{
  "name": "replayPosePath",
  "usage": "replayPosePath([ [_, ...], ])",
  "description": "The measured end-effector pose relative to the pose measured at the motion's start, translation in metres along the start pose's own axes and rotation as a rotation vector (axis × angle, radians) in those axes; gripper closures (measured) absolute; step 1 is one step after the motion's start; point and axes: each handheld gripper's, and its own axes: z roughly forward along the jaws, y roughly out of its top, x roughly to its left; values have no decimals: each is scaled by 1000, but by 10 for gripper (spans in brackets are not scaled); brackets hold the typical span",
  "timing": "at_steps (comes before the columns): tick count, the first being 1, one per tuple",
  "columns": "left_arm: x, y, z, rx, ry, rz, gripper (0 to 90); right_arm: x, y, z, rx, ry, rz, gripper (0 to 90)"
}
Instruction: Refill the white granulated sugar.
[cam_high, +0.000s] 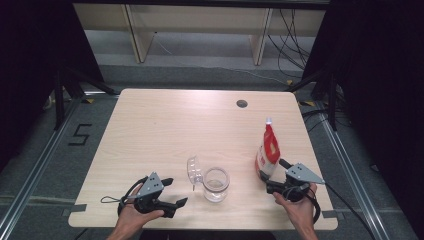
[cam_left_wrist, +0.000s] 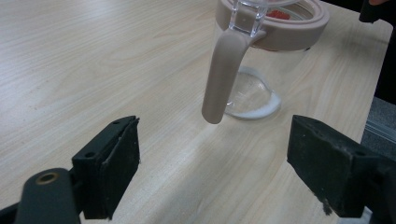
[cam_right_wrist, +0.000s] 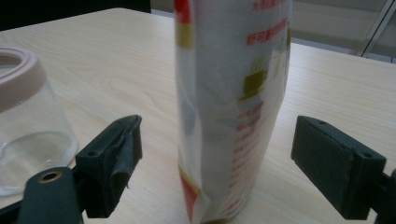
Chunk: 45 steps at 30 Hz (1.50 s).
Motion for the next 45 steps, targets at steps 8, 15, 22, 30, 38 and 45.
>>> replayPosePath([
  [8,-1,0,0,3,6,7,170,-4,1,15,8,-14,-15,217],
  [15,0,0,0,7,3,7,170,-7,2,20,0,-18,0,298],
  [22,0,0,0,9,9,1,174,-9,3,20,17,2,16,337],
  [30,2,0,-1,0,10,19,176,-22,2,18,14,97,-16,415],
  [38,2,0,-1,-2,12,18,176,-33,2,15,31,174,-25,433],
  [45,2,-1,-1,-12,27,-17,182,-37,3,13,28,193,-66,438],
])
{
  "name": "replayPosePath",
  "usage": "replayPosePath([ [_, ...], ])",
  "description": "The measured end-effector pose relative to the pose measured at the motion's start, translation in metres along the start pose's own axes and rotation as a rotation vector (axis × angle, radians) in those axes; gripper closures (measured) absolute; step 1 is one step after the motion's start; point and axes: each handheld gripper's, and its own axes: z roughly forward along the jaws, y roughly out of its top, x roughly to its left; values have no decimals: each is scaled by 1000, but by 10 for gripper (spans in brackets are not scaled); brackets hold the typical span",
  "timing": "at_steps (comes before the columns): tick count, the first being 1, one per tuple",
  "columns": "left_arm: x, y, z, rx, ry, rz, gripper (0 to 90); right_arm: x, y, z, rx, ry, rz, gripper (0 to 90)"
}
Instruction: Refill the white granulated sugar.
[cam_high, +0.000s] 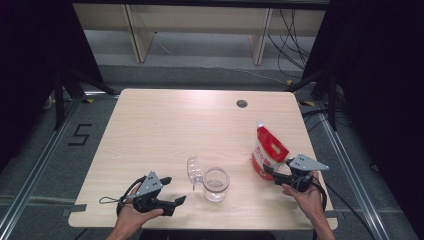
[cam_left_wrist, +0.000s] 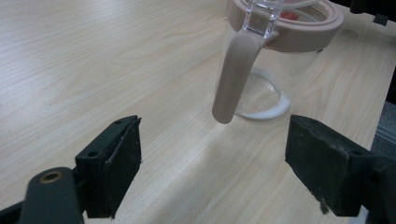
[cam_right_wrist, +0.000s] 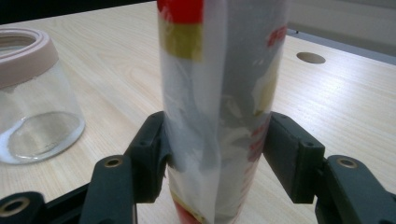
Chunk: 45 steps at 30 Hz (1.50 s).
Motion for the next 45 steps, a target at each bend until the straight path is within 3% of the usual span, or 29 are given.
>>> replayPosePath([
  [6,1,1,-1,6,-4,30,182,4,-2,1,-51,-69,58,326],
  [7,1,1,0,2,-5,31,182,6,-3,0,-37,-73,79,311],
  [8,1,1,0,3,-4,29,182,6,-3,0,-41,-97,68,285],
  [9,1,1,0,5,-3,28,182,10,-3,0,-43,-109,96,271],
  [10,1,1,0,7,-2,29,182,10,-3,0,-56,-123,76,265],
  [12,0,0,0,8,-2,9,182,12,-2,2,-76,-120,79,231],
  [15,0,0,0,14,-4,28,182,13,-2,2,-66,-139,83,214],
  [16,1,0,1,18,-2,36,182,16,-2,4,-60,-133,118,193],
  [18,0,0,1,17,-4,33,182,18,-2,6,-87,-148,123,189],
  [19,0,0,1,18,-3,31,183,15,-2,7,-90,-139,86,183],
  [21,0,0,2,13,-4,30,182,15,-2,9,-87,-148,81,180],
  [22,0,-1,2,14,-4,18,183,14,-2,12,-85,-142,54,180],
  [24,-1,-1,3,14,-4,4,182,16,-3,14,-88,-140,86,180],
  [30,-2,-1,3,6,-2,0,183,16,-4,20,-82,-139,89,200],
  [31,-1,-1,3,8,0,3,182,14,-4,21,-87,-107,75,209],
  [33,-2,-1,3,13,2,0,183,13,-5,22,-112,-140,73,210],
  [37,-1,0,2,13,2,28,183,13,-6,25,-146,-128,79,233],
  [39,-1,-1,3,14,-3,0,182,15,-6,26,-160,-143,108,252],
  [41,-1,-1,2,21,-8,2,183,13,-6,27,-148,-127,87,265],
  [43,-2,-1,3,8,0,-1,183,12,-6,27,-151,-142,88,265],
  [44,-1,-1,3,12,2,24,183,8,-7,27,-152,-145,72,270],
  [45,-1,0,2,17,-4,29,182,9,-7,27,-146,-135,100,269],
])
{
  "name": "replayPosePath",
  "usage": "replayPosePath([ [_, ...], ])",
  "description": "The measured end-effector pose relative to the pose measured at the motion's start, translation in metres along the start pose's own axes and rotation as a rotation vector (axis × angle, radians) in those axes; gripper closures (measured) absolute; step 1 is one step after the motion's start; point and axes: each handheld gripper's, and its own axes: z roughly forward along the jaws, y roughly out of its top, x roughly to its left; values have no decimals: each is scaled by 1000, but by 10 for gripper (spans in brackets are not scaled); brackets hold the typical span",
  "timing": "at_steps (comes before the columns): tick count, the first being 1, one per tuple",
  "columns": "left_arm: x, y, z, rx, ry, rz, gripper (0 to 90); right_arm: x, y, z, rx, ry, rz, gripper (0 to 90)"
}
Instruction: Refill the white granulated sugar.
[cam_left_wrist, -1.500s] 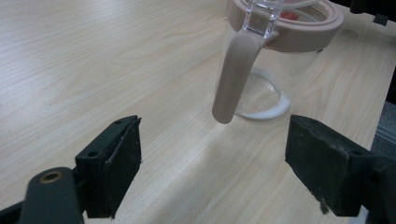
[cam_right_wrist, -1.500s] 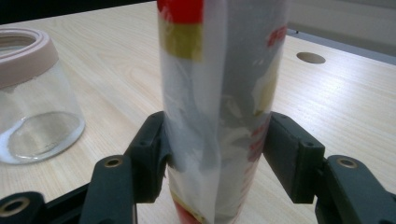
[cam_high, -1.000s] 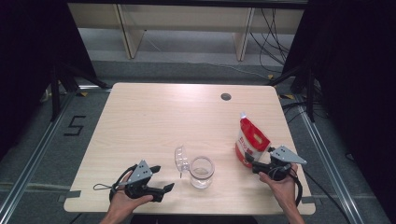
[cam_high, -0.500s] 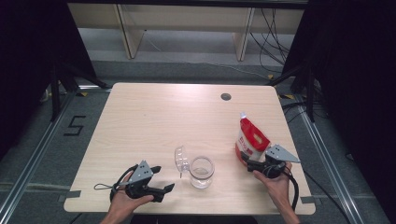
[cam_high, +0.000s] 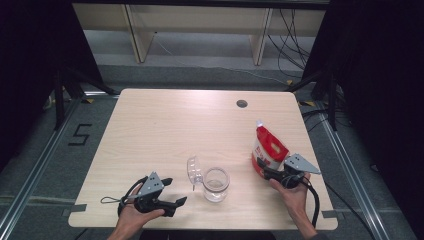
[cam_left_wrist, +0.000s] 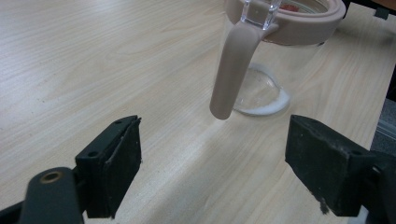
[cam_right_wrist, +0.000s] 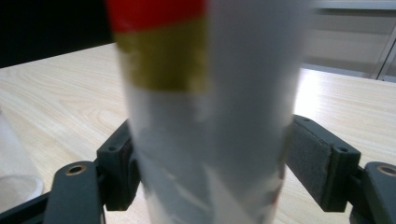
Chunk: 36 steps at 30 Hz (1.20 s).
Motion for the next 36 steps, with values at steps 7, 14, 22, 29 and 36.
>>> replayPosePath([
  [7,0,0,0,0,1,1,183,-1,-2,4,-18,-5,16,273],
  [14,0,0,0,13,0,7,182,0,-4,4,-13,-10,20,276],
  [22,-1,0,0,9,-13,-14,182,-3,-7,8,-20,7,18,288],
  [29,-1,0,1,13,-13,-7,182,-4,-10,11,-22,3,2,320],
  [36,-2,0,0,4,-2,-12,182,-3,-10,9,-16,15,15,405],
])
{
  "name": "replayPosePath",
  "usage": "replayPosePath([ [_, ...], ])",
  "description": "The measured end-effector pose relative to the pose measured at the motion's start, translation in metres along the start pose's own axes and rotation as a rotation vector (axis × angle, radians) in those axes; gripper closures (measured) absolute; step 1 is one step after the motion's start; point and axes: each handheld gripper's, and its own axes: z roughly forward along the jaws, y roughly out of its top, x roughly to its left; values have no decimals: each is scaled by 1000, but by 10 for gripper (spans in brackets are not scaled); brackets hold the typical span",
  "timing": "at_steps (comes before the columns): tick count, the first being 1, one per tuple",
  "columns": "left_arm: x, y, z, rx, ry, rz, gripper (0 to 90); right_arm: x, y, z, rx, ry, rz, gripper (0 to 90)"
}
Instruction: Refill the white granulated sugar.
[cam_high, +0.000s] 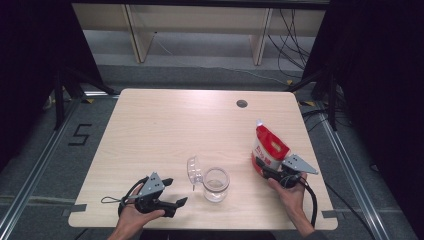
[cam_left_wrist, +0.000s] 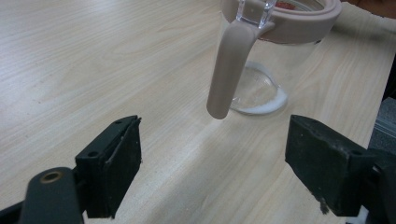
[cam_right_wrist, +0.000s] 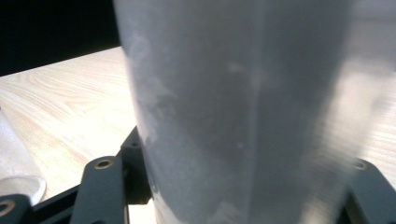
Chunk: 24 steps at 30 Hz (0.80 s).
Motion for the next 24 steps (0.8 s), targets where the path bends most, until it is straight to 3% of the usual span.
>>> replayPosePath([
  [1,1,1,-1,8,2,12,183,-2,1,0,-10,-10,-52,417],
  [8,0,0,0,1,-6,3,185,4,2,-2,-23,-25,-31,441],
  [10,0,0,0,1,0,3,185,3,3,-1,-21,-18,-47,444],
  [11,2,1,-1,2,-2,32,185,1,4,-3,-12,-6,-87,447],
  [14,2,0,-1,4,3,18,186,2,4,-4,-14,9,-82,450],
  [15,2,0,-1,1,6,12,186,-1,5,-6,23,38,-84,452],
  [18,3,0,-1,2,0,29,186,0,6,-7,6,32,-107,454],
  [19,3,0,-2,0,2,25,186,2,6,-8,15,25,-100,455],
  [20,2,0,-1,-6,4,2,186,0,7,-8,13,32,-124,455],
  [24,3,0,-3,-8,7,-8,186,0,7,-10,24,33,-121,459],
])
